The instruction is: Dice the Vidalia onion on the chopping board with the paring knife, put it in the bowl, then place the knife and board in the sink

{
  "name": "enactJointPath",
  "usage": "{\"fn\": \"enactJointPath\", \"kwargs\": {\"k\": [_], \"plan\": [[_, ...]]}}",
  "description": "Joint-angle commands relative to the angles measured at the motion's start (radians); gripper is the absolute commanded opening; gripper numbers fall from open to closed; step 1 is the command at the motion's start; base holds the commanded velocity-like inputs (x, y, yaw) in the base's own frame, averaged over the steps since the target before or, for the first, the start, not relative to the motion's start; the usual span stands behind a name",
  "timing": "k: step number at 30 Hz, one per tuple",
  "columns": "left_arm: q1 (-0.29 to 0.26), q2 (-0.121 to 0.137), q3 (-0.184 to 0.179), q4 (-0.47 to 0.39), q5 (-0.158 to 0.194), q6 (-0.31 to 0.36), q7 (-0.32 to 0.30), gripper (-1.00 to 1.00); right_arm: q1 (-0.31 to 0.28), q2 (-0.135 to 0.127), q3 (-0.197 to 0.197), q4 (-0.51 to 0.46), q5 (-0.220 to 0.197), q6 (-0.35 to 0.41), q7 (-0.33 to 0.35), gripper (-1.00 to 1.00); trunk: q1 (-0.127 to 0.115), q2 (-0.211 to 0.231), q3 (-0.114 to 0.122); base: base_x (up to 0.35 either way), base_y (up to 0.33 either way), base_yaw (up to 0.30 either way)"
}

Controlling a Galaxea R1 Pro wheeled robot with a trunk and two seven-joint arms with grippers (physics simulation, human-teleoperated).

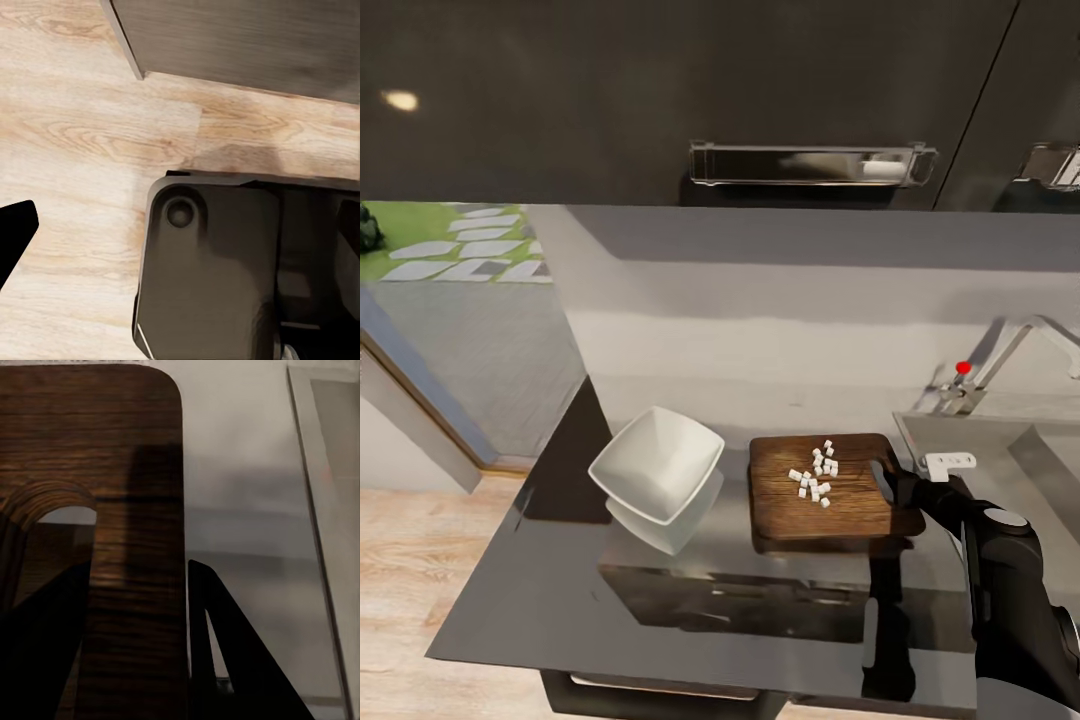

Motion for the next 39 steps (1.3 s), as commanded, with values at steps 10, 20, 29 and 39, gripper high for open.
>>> {"fn": "enactJointPath", "kwargs": {"k": [10,20,29,39], "plan": [[0.000,-0.001,0.000,0.000,-0.001,-0.002,0.002,1.00,-0.001,0.001,-0.002,-0.002,0.010,0.002,0.011,-1.00,0.001,-0.002,0.014,0.000,0.003,0.000],[0.000,-0.001,0.001,0.000,0.000,-0.002,0.002,1.00,-0.001,0.001,-0.002,-0.003,0.010,0.002,0.013,-1.00,0.001,-0.002,0.030,0.000,0.000,0.000],[0.000,-0.001,0.002,0.000,0.000,-0.002,0.002,1.00,-0.001,0.001,-0.002,-0.004,0.010,0.002,0.012,-1.00,0.001,-0.002,0.044,0.000,0.007,0.000],[0.000,0.000,0.001,0.000,0.000,-0.002,0.002,1.00,-0.001,0.001,-0.002,-0.004,0.010,0.002,0.013,-1.00,0.001,-0.002,0.060,0.000,0.164,0.000]]}}
